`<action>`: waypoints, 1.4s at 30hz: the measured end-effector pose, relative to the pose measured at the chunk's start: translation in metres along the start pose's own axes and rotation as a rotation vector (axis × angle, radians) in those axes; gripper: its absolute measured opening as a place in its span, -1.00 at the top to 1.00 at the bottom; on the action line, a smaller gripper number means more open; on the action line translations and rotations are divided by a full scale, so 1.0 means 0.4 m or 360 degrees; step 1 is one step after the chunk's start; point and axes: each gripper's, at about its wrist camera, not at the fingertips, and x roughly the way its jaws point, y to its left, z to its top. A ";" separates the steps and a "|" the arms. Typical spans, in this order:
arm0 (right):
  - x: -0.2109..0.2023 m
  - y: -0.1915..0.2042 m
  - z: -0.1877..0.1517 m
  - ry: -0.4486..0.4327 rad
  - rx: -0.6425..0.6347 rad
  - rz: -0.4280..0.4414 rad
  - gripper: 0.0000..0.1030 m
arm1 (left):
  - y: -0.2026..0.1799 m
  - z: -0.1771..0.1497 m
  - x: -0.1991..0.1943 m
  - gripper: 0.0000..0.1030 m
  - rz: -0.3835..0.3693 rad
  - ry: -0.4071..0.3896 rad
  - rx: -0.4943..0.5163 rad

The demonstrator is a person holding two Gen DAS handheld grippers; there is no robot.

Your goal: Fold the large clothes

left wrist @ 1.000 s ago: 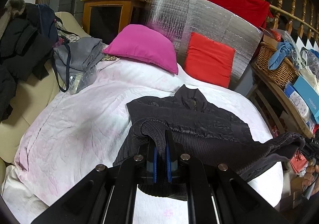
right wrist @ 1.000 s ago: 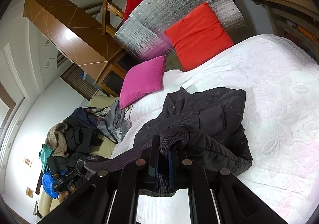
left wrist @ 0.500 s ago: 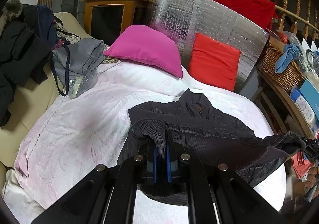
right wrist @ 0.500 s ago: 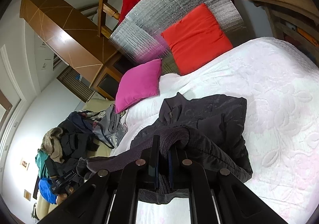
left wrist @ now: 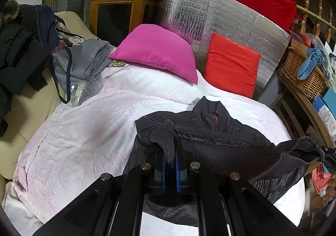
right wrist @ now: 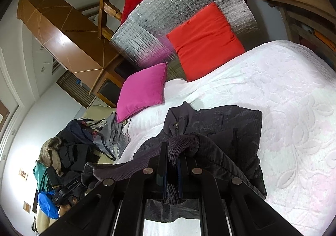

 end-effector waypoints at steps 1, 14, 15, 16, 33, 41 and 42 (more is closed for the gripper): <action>0.005 -0.001 0.002 0.0001 0.0002 -0.0003 0.86 | 0.001 0.001 0.005 0.85 0.0002 0.0001 -0.0001; 0.059 -0.002 0.037 0.0025 -0.0003 -0.0043 0.86 | 0.003 0.026 0.062 0.85 0.0027 0.0030 -0.0018; 0.063 -0.003 0.040 0.0027 -0.0001 -0.0047 0.86 | 0.004 0.028 0.065 0.85 0.0028 0.0031 -0.0018; 0.069 -0.004 0.043 0.0030 -0.0002 -0.0053 0.86 | 0.003 0.030 0.069 0.85 0.0031 0.0031 -0.0018; 0.135 -0.020 0.080 0.0070 0.0007 -0.0120 0.86 | -0.006 0.061 0.142 0.85 0.0050 0.0067 -0.0021; 0.185 -0.030 0.104 0.0095 0.0010 -0.0151 0.86 | -0.008 0.077 0.185 0.85 0.0072 0.0091 -0.0001; 0.193 -0.033 0.109 0.0098 0.0011 -0.0152 0.86 | -0.009 0.079 0.193 0.85 0.0074 0.0095 0.0000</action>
